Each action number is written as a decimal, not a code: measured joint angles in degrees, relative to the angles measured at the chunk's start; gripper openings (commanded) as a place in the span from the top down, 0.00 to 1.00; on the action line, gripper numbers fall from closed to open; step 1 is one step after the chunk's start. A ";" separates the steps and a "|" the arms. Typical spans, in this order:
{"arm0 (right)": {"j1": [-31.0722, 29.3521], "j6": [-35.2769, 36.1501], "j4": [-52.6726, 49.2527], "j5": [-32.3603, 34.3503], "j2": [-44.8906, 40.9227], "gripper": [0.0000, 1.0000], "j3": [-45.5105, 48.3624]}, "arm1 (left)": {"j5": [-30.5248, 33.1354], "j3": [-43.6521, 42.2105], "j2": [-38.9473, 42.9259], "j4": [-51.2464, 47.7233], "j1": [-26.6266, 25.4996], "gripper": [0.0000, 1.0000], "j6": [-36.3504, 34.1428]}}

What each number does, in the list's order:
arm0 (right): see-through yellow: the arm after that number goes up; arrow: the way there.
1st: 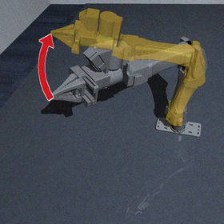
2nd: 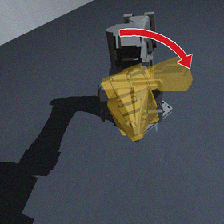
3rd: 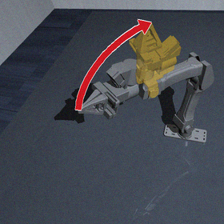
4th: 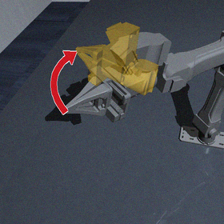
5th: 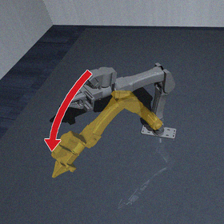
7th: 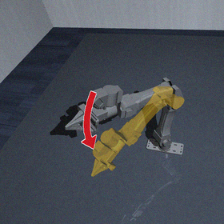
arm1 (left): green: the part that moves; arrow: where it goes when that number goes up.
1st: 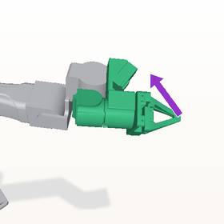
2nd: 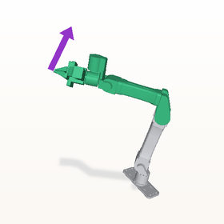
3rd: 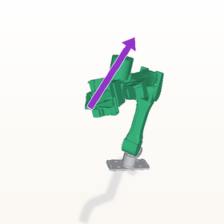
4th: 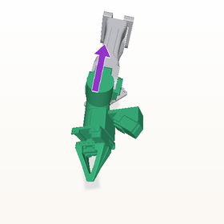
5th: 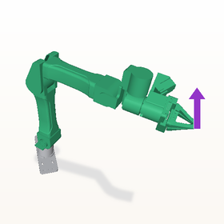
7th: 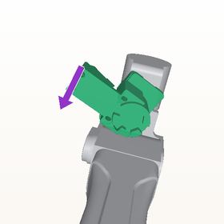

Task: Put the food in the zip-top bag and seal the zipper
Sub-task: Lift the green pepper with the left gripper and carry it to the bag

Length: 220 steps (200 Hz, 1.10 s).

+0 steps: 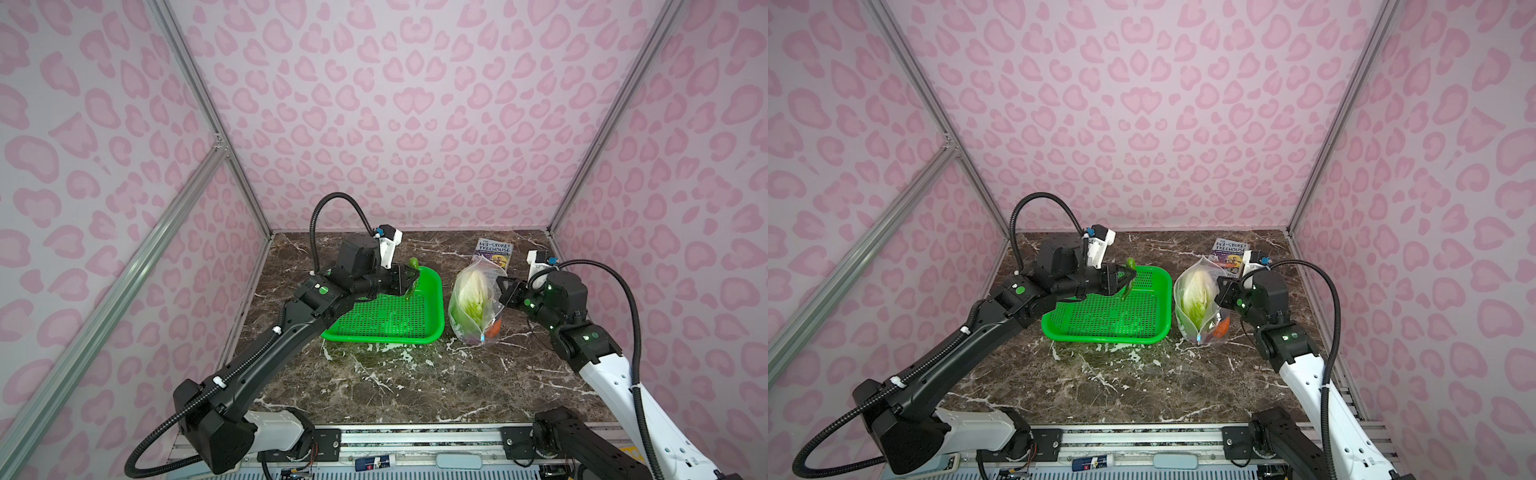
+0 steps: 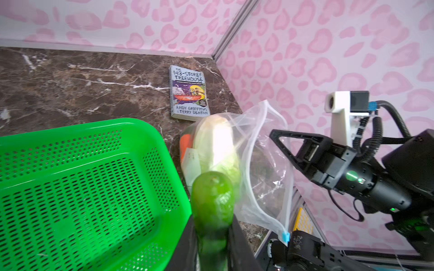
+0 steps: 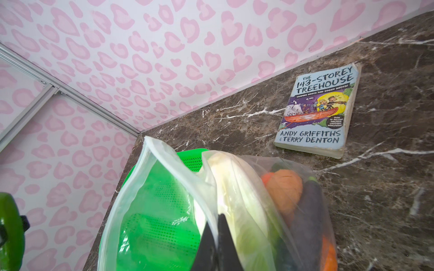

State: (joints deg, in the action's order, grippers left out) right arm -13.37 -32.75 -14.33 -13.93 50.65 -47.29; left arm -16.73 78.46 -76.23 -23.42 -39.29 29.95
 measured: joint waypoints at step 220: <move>1.01 -0.90 3.96 -2.58 -2.69 1.00 1.79 | 7.37 22.73 -29.99 8.11 -16.28 0.87 -5.77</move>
State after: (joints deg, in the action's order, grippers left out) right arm -12.36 -33.65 -10.37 -16.51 47.97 -45.50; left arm -9.37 101.19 -106.21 -15.31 -55.57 24.18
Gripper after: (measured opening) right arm 0.051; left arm 0.218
